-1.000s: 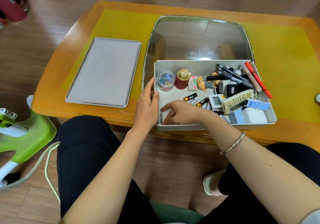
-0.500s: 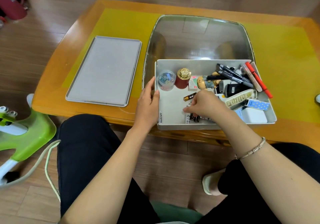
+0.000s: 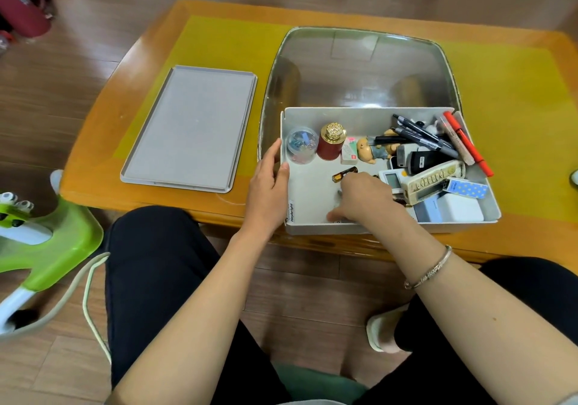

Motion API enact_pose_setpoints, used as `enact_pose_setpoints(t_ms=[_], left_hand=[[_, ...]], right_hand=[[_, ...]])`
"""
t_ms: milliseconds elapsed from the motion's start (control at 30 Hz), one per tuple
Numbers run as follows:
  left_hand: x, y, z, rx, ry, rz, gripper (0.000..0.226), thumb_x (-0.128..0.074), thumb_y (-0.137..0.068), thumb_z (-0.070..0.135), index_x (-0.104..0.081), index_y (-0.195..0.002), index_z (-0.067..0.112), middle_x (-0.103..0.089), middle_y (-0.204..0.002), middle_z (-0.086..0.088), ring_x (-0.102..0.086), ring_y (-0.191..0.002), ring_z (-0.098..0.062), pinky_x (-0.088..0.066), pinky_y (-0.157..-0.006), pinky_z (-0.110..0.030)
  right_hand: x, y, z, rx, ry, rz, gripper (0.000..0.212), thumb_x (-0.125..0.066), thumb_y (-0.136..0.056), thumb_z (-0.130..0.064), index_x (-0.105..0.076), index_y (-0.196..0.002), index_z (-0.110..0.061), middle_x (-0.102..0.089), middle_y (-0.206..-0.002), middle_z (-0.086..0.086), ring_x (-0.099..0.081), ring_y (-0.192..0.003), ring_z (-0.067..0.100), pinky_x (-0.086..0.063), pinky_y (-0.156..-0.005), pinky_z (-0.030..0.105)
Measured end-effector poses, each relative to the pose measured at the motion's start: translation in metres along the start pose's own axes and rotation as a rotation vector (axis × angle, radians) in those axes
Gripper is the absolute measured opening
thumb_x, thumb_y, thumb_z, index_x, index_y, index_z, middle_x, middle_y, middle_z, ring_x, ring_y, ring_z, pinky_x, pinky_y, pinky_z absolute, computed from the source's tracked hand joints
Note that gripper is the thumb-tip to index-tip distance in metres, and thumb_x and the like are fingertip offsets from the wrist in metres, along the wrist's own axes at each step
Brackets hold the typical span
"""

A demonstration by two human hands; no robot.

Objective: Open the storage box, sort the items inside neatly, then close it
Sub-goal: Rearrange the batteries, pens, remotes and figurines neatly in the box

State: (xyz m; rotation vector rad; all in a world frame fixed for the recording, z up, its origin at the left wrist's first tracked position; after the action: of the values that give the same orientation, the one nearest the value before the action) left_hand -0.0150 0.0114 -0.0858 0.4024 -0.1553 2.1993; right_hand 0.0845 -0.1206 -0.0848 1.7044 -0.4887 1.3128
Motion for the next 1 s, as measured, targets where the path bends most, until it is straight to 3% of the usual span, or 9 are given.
enact_pose_setpoints(t_ms=[167, 300, 400, 667, 733, 833, 1000], left_hand=[[-0.001, 0.001, 0.000, 0.004, 0.018, 0.009, 0.045, -0.039, -0.103, 0.028, -0.032, -0.147, 0.028, -0.042, -0.147, 0.002, -0.043, -0.129, -0.011, -0.047, -0.101, -0.042], [-0.001, 0.002, 0.000, 0.011, 0.039, 0.007, 0.044, -0.039, -0.103, 0.028, -0.032, -0.146, 0.028, -0.042, -0.147, 0.003, -0.043, -0.130, -0.011, -0.046, -0.102, -0.042], [-0.001, 0.001, -0.001, 0.013, 0.041, 0.004, 0.044, -0.039, -0.103, 0.028, -0.032, -0.147, 0.027, -0.042, -0.146, 0.002, -0.043, -0.130, -0.012, -0.046, -0.101, -0.043], [-0.001, 0.000, -0.002, 0.016, 0.055, 0.003, 0.044, -0.040, -0.102, 0.028, -0.033, -0.146, 0.028, -0.043, -0.146, 0.003, -0.043, -0.130, -0.012, -0.047, -0.101, -0.044], [-0.001, 0.000, -0.002, 0.008, 0.055, 0.007, 0.044, -0.040, -0.102, 0.027, -0.034, -0.146, 0.028, -0.044, -0.145, 0.003, -0.043, -0.130, -0.012, -0.045, -0.102, -0.043], [0.000, 0.001, -0.002, 0.003, 0.071, 0.023, 0.043, -0.041, -0.102, 0.026, -0.036, -0.145, 0.028, -0.045, -0.144, 0.004, -0.045, -0.127, -0.009, -0.048, -0.100, -0.038], [-0.001, 0.000, -0.004, -0.012, 0.076, 0.038, 0.043, -0.041, -0.102, 0.025, -0.037, -0.145, 0.029, -0.044, -0.145, 0.006, -0.043, -0.128, -0.006, -0.044, -0.100, -0.025]], right_hand=[[-0.008, -0.004, 0.001, 0.088, -0.211, -0.080, 0.034, -0.077, -0.070, -0.041, -0.071, -0.077, -0.008, -0.062, -0.066, 0.001, -0.060, -0.073, 0.018, -0.054, -0.066, 0.032], [-0.006, -0.007, 0.001, 0.109, -0.277, -0.010, 0.020, -0.076, -0.069, -0.030, -0.067, -0.061, -0.014, -0.061, -0.060, 0.000, -0.061, -0.069, 0.019, -0.053, -0.062, 0.030], [-0.007, -0.008, -0.002, 0.112, -0.256, -0.016, 0.031, -0.081, -0.066, -0.038, -0.065, -0.068, -0.012, -0.061, -0.066, 0.001, -0.058, -0.071, 0.018, -0.046, -0.058, 0.028], [-0.011, -0.013, -0.004, 0.145, -0.293, 0.011, 0.027, -0.074, -0.071, -0.022, -0.060, -0.092, -0.014, -0.060, -0.088, 0.003, -0.059, -0.084, 0.022, -0.049, -0.069, 0.031], [-0.006, -0.014, -0.004, 0.152, -0.375, 0.070, 0.018, -0.069, -0.073, -0.018, -0.062, -0.090, -0.015, -0.060, -0.089, 0.001, -0.060, -0.084, 0.021, -0.046, -0.065, 0.028], [0.000, -0.018, -0.009, 0.118, -0.607, 0.114, 0.016, -0.064, -0.078, -0.014, -0.064, -0.094, -0.016, -0.065, -0.080, 0.003, -0.066, -0.066, 0.023, -0.054, -0.054, 0.031], [0.006, -0.027, -0.029, 0.120, -0.799, 0.122, 0.017, -0.068, -0.084, -0.016, -0.064, -0.101, -0.015, -0.068, -0.076, 0.008, -0.069, -0.066, 0.025, -0.059, -0.065, 0.038]])
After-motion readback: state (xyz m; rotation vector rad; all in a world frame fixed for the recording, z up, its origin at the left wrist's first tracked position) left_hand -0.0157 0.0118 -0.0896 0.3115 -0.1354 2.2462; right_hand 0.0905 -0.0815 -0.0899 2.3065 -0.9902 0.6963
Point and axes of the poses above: each hand's wrist, its own y-axis away from the middle knuckle, its own x-axis out of the back of the hand, z = x × y, the point moved 5 cm from there along -y, towards the middle knuckle
